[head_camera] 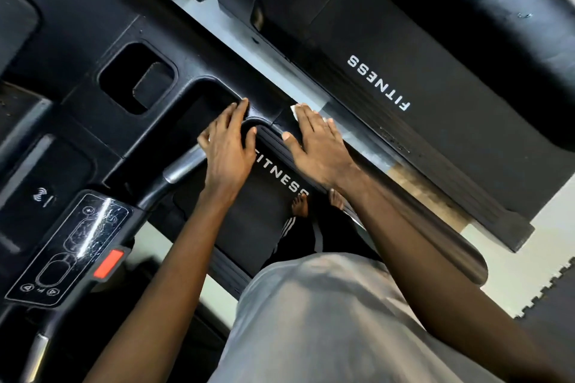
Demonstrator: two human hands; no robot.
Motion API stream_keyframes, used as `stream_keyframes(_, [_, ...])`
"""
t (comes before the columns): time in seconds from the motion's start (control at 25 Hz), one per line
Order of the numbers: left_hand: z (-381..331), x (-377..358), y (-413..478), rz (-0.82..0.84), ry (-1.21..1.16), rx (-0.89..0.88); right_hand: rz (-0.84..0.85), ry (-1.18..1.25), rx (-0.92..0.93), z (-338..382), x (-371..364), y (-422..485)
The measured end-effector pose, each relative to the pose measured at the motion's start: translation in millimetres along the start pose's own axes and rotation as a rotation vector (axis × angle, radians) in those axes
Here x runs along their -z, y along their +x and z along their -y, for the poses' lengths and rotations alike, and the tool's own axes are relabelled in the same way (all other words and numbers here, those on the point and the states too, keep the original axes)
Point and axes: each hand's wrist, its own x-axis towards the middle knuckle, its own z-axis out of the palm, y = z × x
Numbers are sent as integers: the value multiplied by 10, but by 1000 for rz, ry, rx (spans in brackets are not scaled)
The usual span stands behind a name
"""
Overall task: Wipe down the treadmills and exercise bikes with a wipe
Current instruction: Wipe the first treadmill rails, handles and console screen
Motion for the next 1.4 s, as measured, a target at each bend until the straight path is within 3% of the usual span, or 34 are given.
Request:
stream_keyframes(0.2, [25, 54, 76, -6, 21, -113, 308, 350, -307, -359, 372, 362])
stream_keyframes(0.32, [79, 31, 120, 2, 81, -205, 440, 578, -305, -453, 453, 602])
stream_keyframes(0.48, [138, 20, 210, 23, 42, -217, 462, 673, -304, -445, 353, 746])
stream_keyframes(0.68, [113, 52, 236, 19, -34, -225, 366, 717, -191, -518, 404, 453])
stream_keyframes(1.0, [46, 134, 261, 23, -34, -181, 30, 68, 237, -279, 92, 78])
stream_keyframes(1.12, [24, 143, 250, 22, -44, -167, -52, -129, 206, -105, -115, -99])
stream_keyframes(1.4, [177, 124, 319, -26, 209, -304, -114, -252, 208, -87, -256, -318])
